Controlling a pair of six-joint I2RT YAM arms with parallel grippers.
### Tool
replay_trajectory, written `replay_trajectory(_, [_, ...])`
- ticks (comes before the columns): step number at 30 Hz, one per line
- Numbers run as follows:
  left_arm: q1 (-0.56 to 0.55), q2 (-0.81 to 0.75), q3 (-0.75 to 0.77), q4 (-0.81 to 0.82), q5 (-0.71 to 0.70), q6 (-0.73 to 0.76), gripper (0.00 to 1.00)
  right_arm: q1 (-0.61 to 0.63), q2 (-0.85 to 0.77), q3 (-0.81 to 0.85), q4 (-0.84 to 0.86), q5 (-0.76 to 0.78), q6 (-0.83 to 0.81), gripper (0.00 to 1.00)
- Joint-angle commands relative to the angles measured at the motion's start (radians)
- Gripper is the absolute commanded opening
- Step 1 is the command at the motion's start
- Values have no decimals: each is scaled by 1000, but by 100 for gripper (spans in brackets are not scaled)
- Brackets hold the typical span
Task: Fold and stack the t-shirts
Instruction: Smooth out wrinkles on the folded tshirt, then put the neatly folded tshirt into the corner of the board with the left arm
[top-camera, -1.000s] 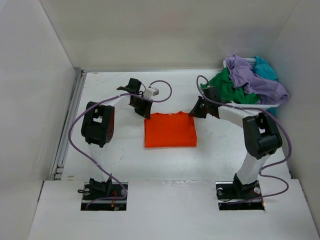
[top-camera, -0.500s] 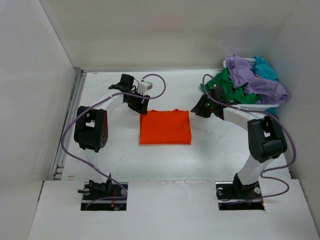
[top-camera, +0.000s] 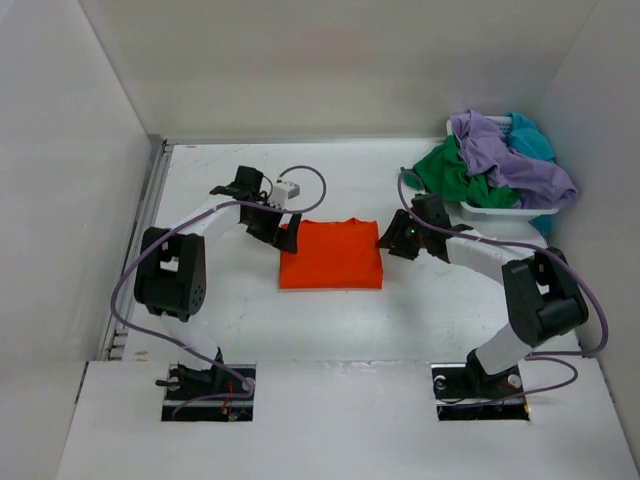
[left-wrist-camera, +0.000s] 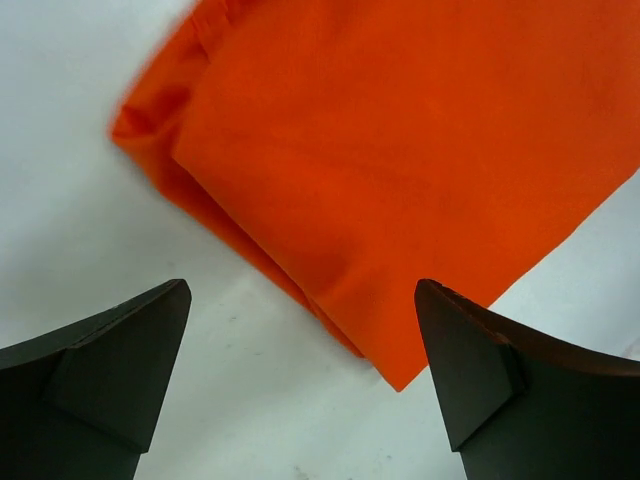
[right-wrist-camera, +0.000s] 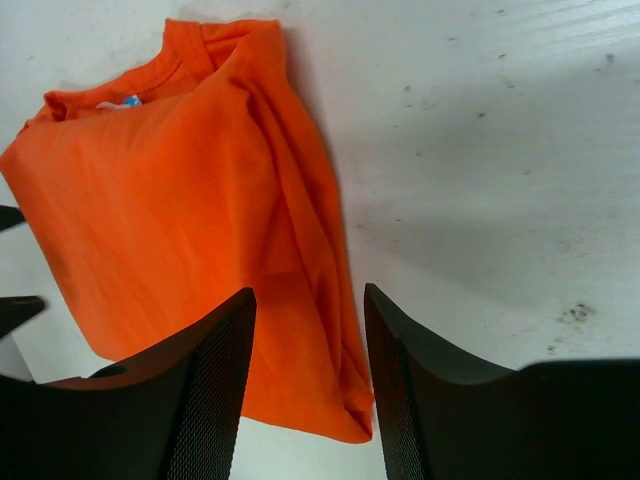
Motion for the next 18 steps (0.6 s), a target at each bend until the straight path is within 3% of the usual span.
replay_trajectory(1, [-14,45,-24,-26,66,-80,100,18,-1,8,28,12,11,52])
replay_trajectory(4, [-32,77,-22,-15,43,-100,99,21,-10,9,25,14,10,52])
replay_trajectory(9, [-59,169,-15,-10,-26,-126,76,21,-48,-8,20,21,18,52])
replay_trajectory(12, [-81,224,16,-26,-7,-142,54,21,-79,-11,9,28,19,52])
replay_trajectory(15, [-88,261,51,-42,9,-151,15,14,-114,-6,-12,29,19,52])
replay_trajectory(18, [-57,252,85,-44,3,-155,5,-6,-157,-5,-32,32,14,52])
